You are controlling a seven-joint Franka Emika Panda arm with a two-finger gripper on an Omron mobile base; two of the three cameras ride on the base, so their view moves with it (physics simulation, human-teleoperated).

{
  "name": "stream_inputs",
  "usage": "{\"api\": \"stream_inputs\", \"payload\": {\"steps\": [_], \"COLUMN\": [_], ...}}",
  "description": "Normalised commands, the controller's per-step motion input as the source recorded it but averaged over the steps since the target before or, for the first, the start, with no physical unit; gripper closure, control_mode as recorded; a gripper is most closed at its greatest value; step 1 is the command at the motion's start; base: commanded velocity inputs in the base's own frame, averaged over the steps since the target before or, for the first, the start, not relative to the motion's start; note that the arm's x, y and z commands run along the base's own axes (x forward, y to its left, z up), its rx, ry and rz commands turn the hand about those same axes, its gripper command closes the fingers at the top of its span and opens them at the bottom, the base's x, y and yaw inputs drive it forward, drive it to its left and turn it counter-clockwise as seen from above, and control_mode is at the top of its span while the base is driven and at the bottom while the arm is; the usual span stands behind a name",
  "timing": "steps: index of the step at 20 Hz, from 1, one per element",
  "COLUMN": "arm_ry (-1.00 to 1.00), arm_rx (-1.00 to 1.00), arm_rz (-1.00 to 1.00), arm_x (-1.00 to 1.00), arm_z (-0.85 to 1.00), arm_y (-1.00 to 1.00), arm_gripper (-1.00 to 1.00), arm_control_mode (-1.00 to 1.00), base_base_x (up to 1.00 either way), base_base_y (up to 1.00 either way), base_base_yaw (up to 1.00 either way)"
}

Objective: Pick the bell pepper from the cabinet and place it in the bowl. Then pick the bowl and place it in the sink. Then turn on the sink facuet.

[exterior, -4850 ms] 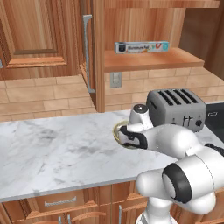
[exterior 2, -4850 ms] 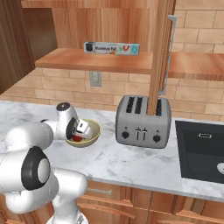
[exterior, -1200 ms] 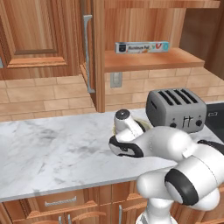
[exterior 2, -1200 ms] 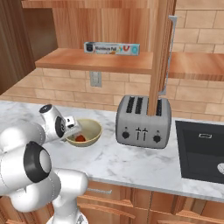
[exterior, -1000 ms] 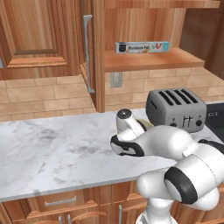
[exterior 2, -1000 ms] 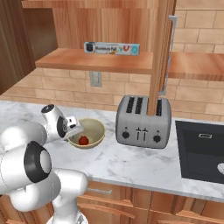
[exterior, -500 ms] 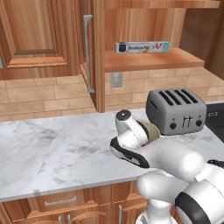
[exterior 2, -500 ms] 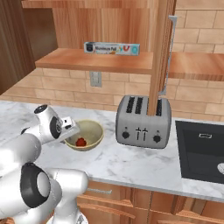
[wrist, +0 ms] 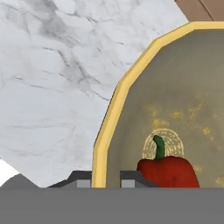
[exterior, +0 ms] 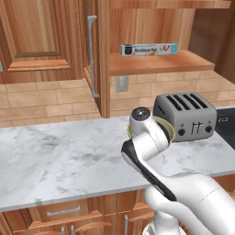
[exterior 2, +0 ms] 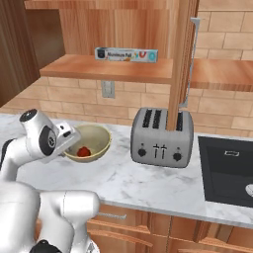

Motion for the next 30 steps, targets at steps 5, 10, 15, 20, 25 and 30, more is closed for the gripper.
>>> {"api": "stream_inputs", "payload": {"steps": [5, 10, 15, 20, 25, 30], "arm_ry": [0.00, 0.00, 0.00, 0.00, 0.00, -0.08], "arm_rx": [-0.01, -0.10, -0.13, -0.08, -0.02, 0.00], "arm_rz": [0.24, 0.23, 0.19, 0.14, 0.04, 0.00], "arm_x": [-0.67, -0.65, -0.57, -0.35, -0.21, -0.08], "arm_z": [0.81, 0.69, 0.74, 0.68, 0.03, -0.24], "arm_y": [-0.15, -0.15, -0.17, -0.12, -0.01, -0.08], "arm_gripper": [1.00, 1.00, 1.00, 1.00, 1.00, 1.00], "arm_control_mode": [-1.00, -1.00, -1.00, -1.00, -1.00, -1.00], "base_base_x": [0.00, 0.00, 0.00, 0.00, 0.00, 0.00], "base_base_y": [0.00, 0.00, 0.00, 0.00, 0.00, 0.00], "base_base_yaw": [0.00, 0.00, 0.00, 0.00, 0.00, 0.00]}}
